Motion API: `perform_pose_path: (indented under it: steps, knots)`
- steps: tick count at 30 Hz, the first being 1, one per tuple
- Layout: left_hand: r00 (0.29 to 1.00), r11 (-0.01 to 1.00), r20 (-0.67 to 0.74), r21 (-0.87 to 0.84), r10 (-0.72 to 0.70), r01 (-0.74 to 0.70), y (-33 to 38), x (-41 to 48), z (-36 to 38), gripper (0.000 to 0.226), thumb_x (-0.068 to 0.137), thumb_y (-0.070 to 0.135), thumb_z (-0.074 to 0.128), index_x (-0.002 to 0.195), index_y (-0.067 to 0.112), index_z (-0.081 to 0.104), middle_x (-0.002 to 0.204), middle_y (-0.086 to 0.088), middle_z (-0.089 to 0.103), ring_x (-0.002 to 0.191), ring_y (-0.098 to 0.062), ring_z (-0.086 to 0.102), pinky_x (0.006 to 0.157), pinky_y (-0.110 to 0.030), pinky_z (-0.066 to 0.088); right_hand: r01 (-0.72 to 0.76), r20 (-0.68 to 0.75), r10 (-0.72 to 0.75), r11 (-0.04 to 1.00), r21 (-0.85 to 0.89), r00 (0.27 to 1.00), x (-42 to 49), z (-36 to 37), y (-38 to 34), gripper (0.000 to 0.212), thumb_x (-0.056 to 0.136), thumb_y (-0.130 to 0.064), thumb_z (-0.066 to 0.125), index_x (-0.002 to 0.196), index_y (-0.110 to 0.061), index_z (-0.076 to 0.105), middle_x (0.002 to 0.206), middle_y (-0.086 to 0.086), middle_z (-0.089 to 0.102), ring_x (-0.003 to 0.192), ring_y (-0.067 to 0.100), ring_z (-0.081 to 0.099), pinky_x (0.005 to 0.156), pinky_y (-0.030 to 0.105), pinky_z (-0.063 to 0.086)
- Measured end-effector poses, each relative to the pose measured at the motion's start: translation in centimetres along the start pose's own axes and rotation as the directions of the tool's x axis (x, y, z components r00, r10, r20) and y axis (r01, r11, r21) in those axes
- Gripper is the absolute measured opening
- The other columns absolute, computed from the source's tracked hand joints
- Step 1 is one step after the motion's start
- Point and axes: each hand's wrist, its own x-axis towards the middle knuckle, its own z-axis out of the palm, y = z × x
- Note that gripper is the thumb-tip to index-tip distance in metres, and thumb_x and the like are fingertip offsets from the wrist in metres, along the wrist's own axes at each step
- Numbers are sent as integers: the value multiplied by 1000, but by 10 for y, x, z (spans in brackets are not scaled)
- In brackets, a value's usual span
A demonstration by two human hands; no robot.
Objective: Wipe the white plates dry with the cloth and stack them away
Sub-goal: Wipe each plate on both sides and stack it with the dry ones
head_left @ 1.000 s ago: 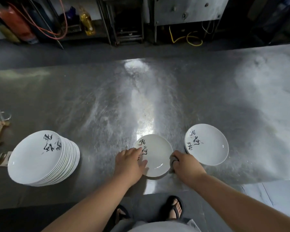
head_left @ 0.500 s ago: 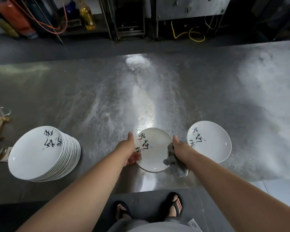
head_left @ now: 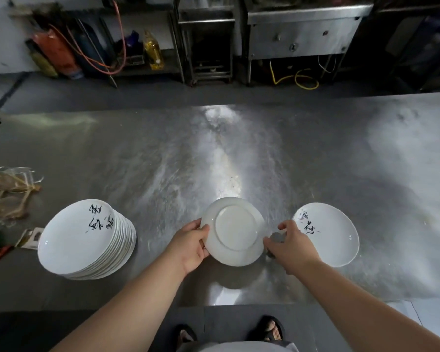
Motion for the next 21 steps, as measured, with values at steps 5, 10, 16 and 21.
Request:
perform_pose_path:
  steps: [5, 10, 16, 21]
  knots:
    - [992, 999, 125, 32, 15, -19, 9, -18, -14, 31, 105, 4, 53, 135, 11, 61, 120, -14, 74, 103, -29, 71, 78, -42, 61, 273, -291, -234, 957, 101, 928, -17, -14, -39, 44, 90, -29, 73, 129, -28, 53, 91, -17, 69, 92, 12, 65, 76, 33, 49]
    - [984, 996, 165, 52, 69, -79, 13, -30, -6, 24, 107, 11, 52, 129, 18, 59, 103, -11, 77, 82, -26, 73, 69, -37, 57, 697, -70, -718, 691, -193, 693, -24, 14, -59, 44, 97, -28, 59, 141, -26, 55, 132, -7, 65, 121, 21, 59, 97, 36, 50]
    - [971, 994, 213, -9, 106, -106, 25, -42, -5, 27, 108, 7, 48, 131, 15, 59, 109, -14, 76, 86, -24, 75, 63, -36, 61, 791, 329, -816, 232, -566, 475, -33, 53, -28, 86, 104, -69, 30, 168, -16, 7, 175, 3, -1, 161, 27, -11, 129, 46, -2]
    - [959, 992, 261, 13, 114, -122, 25, -54, -3, 27, 107, 7, 48, 132, 13, 58, 108, -15, 76, 87, -26, 76, 70, -38, 62, 692, 241, -769, 331, -642, 592, -12, 26, -55, 95, 100, -77, 19, 167, -13, -2, 174, 3, -14, 159, 24, -23, 128, 48, -2]
